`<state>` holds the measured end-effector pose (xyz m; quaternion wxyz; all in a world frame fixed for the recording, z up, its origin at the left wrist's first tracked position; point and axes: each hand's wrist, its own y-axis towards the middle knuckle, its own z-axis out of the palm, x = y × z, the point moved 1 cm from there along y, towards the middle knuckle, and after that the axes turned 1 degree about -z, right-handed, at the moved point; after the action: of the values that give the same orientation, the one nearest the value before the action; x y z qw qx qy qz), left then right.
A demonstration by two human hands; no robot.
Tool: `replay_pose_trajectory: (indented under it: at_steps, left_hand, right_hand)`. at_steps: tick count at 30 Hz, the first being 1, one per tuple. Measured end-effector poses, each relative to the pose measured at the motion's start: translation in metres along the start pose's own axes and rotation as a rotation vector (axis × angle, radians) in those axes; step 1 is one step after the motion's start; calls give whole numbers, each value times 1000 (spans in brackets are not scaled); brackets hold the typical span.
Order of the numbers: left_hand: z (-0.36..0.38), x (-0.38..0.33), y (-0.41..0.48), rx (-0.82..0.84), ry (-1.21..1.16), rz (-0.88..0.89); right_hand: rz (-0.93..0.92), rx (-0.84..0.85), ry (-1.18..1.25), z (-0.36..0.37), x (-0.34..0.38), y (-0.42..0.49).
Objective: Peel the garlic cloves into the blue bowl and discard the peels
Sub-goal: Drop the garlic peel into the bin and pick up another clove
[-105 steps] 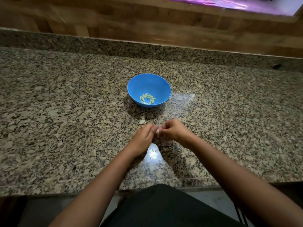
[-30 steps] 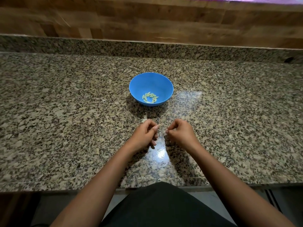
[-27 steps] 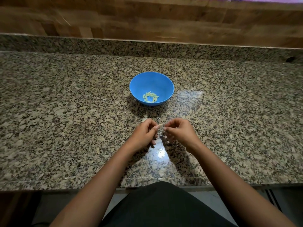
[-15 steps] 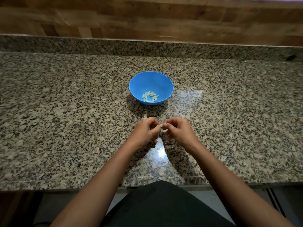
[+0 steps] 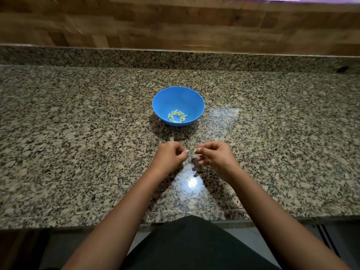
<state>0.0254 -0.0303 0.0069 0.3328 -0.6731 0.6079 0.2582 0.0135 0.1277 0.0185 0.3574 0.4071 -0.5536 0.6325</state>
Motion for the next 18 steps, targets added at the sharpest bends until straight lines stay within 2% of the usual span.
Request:
replay_pose_trajectory:
  at_steps: [4, 10, 14, 18]
  left_hand:
    - [4, 4, -3, 4, 152, 16]
    - [6, 3, -3, 4, 187, 47]
    - [4, -1, -2, 33, 38, 91]
    - [5, -5, 0, 100, -403, -66]
  right_hand:
    - [48, -20, 101, 0, 0, 2]
    - [143, -2, 249, -2, 0, 4]
    - [174, 18, 278, -1, 0, 4]
    - [199, 50, 321, 1, 1, 4]
